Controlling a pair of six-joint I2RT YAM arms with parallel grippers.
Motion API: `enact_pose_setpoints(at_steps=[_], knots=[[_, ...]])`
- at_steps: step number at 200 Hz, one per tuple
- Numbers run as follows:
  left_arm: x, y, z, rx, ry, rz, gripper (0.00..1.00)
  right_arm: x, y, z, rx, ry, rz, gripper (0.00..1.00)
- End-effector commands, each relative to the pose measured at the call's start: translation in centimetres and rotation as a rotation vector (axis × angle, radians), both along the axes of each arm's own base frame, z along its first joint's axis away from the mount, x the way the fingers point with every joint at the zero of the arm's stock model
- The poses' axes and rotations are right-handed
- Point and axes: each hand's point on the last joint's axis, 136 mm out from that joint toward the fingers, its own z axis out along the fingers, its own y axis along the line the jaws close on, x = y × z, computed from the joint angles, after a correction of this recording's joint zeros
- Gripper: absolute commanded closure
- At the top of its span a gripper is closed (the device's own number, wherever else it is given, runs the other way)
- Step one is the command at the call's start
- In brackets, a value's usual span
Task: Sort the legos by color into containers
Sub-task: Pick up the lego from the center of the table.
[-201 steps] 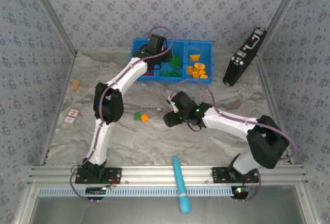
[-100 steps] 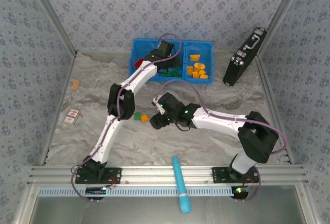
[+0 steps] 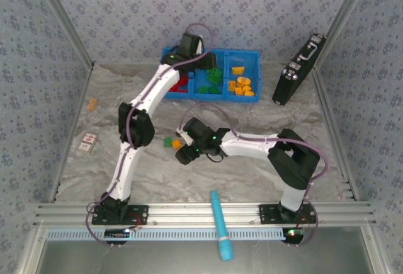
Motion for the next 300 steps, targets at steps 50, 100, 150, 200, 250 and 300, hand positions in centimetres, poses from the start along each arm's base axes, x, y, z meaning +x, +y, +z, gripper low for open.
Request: enact_pose_setpoints(at_steps=[50,100,150,200,250,300], knots=[[-6.8,8.6,11.3,0.019,-0.166,0.032,0.26,3.1,2.9,-1.2,-0.048,-0.025,0.025,0.22],[-11.5,15.3,11.7,0.038,-0.170,0.141,0.23,4.1,3.4,-3.3,-0.103,0.005,0.012,0.22],[-15.5,20.8,10.8,0.077,-0.136,0.230,0.21,5.1,3.3,-5.2,-0.149,0.022,-0.014,0.24],[-18.2,24.4,9.2,0.086,-0.098,0.306,0.20,5.6,3.4,-6.1,-0.180,0.031,-0.022,0.34],[-21.2,26.7,6.8,0.136,-0.016,0.361,0.19,6.2,2.2,-7.1,-0.236,0.022,-0.042,0.51],[-25.3,29.2,3.5,0.198,0.075,0.410,0.18,7.6,-0.2,-6.8,-0.261,0.005,-0.069,0.60]])
